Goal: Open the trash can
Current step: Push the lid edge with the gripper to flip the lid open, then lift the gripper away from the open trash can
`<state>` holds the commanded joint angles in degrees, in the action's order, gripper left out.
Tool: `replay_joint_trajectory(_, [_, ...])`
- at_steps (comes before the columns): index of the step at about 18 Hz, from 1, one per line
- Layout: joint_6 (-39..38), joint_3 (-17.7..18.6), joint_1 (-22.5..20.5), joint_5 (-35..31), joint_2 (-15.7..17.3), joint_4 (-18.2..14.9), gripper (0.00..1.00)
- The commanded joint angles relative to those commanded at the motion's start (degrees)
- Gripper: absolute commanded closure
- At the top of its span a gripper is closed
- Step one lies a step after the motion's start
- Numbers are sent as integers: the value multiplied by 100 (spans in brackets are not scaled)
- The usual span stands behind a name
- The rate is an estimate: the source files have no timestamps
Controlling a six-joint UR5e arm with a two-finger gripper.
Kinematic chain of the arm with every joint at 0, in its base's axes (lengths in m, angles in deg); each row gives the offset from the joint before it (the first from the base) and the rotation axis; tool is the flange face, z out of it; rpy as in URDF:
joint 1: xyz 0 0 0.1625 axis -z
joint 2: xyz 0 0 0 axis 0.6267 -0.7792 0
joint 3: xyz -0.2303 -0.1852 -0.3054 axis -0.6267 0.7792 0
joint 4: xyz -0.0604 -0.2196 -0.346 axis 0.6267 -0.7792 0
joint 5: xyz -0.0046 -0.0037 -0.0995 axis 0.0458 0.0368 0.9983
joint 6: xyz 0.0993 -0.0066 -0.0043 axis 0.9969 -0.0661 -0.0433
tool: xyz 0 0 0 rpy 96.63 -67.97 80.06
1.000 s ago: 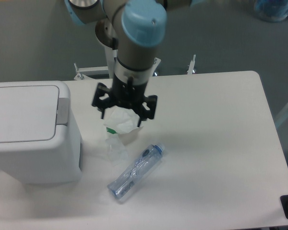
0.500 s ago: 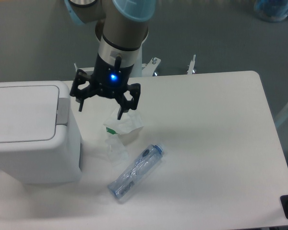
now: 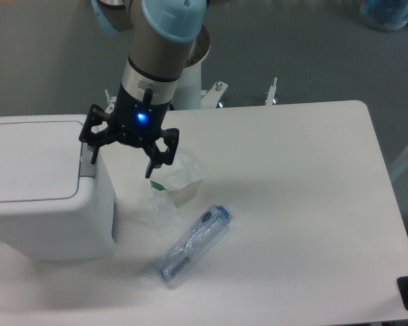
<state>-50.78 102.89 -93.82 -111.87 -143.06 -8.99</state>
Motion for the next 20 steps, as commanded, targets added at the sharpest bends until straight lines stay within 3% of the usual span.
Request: replay_joint_trajectory(20, [18, 79, 88, -35, -167, 53, 0])
